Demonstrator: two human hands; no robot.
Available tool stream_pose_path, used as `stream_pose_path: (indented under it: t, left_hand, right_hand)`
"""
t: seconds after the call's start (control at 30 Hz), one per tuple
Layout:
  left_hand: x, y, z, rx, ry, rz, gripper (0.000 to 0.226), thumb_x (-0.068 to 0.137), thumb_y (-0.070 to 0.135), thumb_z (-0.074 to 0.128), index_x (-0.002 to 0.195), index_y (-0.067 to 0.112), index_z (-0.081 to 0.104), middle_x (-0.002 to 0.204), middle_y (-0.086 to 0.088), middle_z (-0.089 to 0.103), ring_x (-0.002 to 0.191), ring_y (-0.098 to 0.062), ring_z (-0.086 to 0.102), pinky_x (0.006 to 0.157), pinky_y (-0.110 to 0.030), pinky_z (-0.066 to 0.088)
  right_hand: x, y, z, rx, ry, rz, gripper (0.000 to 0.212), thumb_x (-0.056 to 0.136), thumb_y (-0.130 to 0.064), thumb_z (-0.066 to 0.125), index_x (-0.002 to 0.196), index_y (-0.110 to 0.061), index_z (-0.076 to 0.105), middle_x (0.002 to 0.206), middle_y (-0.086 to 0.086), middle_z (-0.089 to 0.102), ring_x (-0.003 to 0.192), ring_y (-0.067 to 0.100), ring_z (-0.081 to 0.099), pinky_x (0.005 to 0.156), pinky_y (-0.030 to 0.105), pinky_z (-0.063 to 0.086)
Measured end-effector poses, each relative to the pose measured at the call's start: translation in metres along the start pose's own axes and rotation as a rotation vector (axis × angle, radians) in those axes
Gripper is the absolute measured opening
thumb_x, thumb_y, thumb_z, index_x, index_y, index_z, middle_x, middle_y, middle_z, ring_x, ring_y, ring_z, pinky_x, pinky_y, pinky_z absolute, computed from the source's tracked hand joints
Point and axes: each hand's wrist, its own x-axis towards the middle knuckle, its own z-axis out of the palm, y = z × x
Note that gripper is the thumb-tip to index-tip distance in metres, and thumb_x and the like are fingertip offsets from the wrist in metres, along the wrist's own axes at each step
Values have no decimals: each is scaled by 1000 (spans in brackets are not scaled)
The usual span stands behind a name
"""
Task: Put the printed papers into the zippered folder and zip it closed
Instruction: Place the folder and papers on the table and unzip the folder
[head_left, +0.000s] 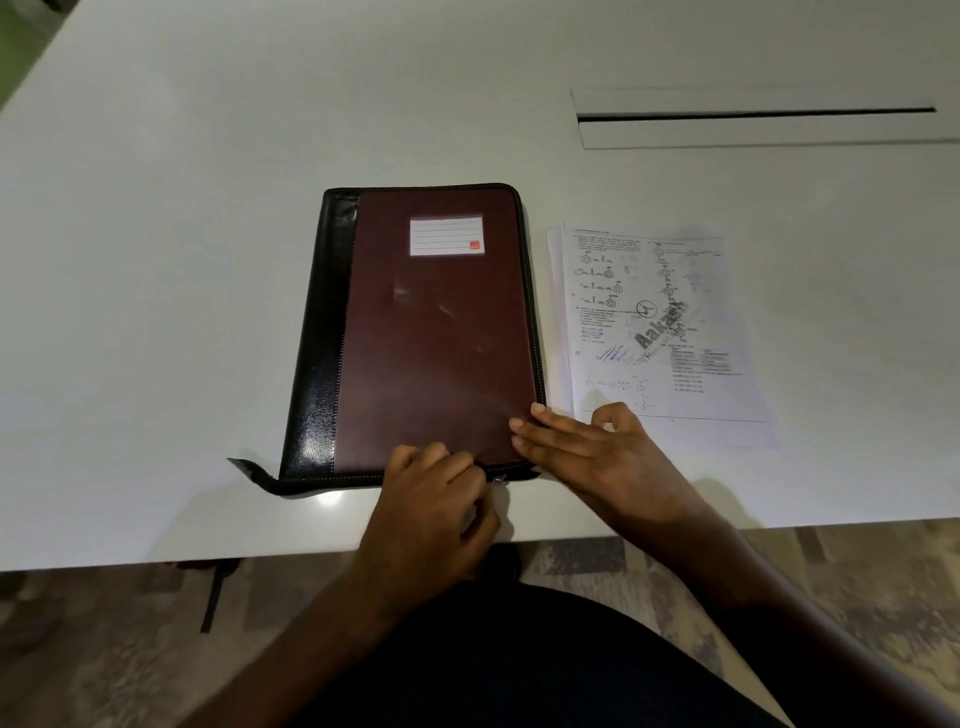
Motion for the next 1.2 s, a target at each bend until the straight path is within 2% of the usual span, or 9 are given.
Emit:
stream_pose_path:
  t: [0.2, 0.3, 0.37, 0.5, 0.63, 0.77, 0.9, 1.07, 1.2]
  left_hand:
    - [-11, -4, -7, -32, 7, -68, 23, 86, 25, 62, 69, 18, 48, 71, 6, 48, 73, -20, 49, 74, -36, 31]
    - [-12, -2, -8, -53, 3, -98, 23, 87, 25, 61, 69, 16, 51, 71, 4, 49, 72, -22, 50, 73, -39, 34]
    - [-10, 1, -10, -80, -7, -105, 23, 89, 25, 60, 70, 15, 52, 71, 3, 50, 72, -22, 51, 72, -41, 38]
    - [-5, 5, -11, -79, -31, -93, 22, 89, 21, 63, 70, 13, 55, 73, 3, 53, 74, -22, 54, 73, -44, 40]
    - [-5, 5, -9, -129, -45, -102, 21, 89, 22, 64, 71, 16, 55, 73, 7, 53, 75, -18, 53, 76, -43, 39]
    - [-11, -1, -8, -157, -13, -142, 25, 87, 23, 63, 68, 18, 47, 71, 10, 45, 73, -13, 46, 77, -38, 34]
    - [-15, -7, -12, -158, 33, -161, 30, 84, 23, 62, 68, 24, 37, 70, 14, 36, 72, -10, 40, 75, -36, 31]
    - [-28, -22, -24, -157, 42, -256, 25, 84, 24, 63, 64, 18, 48, 69, 16, 37, 70, -11, 44, 76, -36, 31]
    - [-33, -26, -27, -161, 35, -267, 24, 85, 26, 62, 67, 21, 48, 71, 19, 36, 72, -7, 41, 78, -36, 32]
  right_hand:
    - [-3, 6, 10, 4, 57, -24, 45, 99, -1, 70, 142, -14, 64, 156, 1, 57, 147, 19, 50, 98, 38, 37]
    - [-3, 7, 18, 55, 46, -13, 43, 104, -4, 60, 145, -15, 57, 158, 2, 54, 149, 18, 45, 100, 50, 51]
    - [-4, 5, 20, 57, 66, -1, 46, 101, -1, 67, 144, -13, 57, 156, 3, 56, 147, 20, 48, 99, 52, 53]
    - [-2, 1, 16, -8, 95, 1, 49, 91, -2, 81, 138, -11, 69, 150, 4, 64, 141, 20, 57, 98, 37, 39]
    - [0, -3, 14, -32, 105, 7, 53, 86, 3, 84, 135, -10, 71, 146, 6, 66, 137, 23, 62, 93, 45, 49]
    - [-3, -4, 14, 98, 105, 16, 42, 98, 1, 58, 138, -8, 69, 147, 6, 66, 139, 25, 59, 108, 48, 43]
    - [3, -5, 9, -3, 125, 19, 46, 83, 5, 85, 127, -4, 75, 139, 12, 71, 129, 27, 67, 102, 46, 50]
    - [1, -3, 3, -2, 132, 33, 46, 84, 2, 85, 128, -5, 75, 141, 11, 69, 130, 26, 66, 87, 52, 59]
    - [2, -1, 6, -21, 140, 39, 43, 85, 1, 84, 127, -8, 76, 141, 8, 70, 130, 23, 66, 91, 45, 47]
